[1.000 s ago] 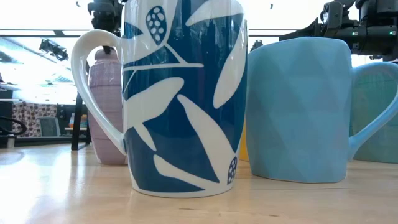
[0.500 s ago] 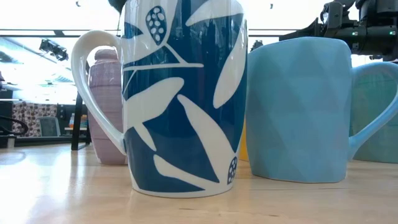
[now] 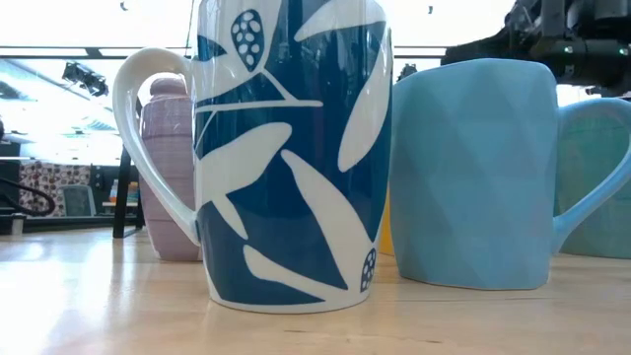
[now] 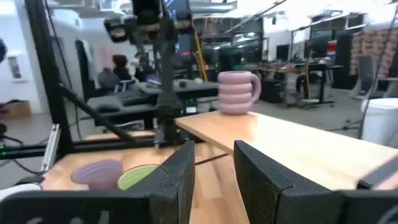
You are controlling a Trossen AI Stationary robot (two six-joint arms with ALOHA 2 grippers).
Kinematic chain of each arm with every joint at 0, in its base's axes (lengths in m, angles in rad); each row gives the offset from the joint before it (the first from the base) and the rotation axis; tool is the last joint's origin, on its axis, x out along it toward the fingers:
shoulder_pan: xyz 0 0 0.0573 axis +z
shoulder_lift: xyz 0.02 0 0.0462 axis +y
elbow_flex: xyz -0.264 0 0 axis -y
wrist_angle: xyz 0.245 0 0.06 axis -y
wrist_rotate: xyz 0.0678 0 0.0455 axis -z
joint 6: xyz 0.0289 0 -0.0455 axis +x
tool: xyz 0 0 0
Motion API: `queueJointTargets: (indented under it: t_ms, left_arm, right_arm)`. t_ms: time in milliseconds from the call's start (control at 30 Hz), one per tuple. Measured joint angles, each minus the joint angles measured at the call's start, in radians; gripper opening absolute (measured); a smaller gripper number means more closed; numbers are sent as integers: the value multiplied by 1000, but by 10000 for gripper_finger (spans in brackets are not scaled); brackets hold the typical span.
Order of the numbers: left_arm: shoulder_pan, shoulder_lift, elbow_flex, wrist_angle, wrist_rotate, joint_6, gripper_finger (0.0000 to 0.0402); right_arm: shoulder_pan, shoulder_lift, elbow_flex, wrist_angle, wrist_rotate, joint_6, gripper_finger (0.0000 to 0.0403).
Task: Place coffee mugs
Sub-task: Adjust the blue-green mug on the table
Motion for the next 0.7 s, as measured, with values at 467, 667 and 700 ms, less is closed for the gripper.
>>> queueJointTargets:
  t_ms: [467, 667, 700]
  left_arm:
    - [-132, -292, -629, 566, -6, -30, 160]
    - [-132, -392, -755, 650, -17, -46, 160]
    - [-133, -401, -771, 654, -17, -55, 160]
  right_arm:
    - [103, 275, 230, -135, 177, -68, 117]
    - [103, 330, 367, -319, 178, -44, 117]
    - [103, 340, 392, -355, 178, -36, 117]
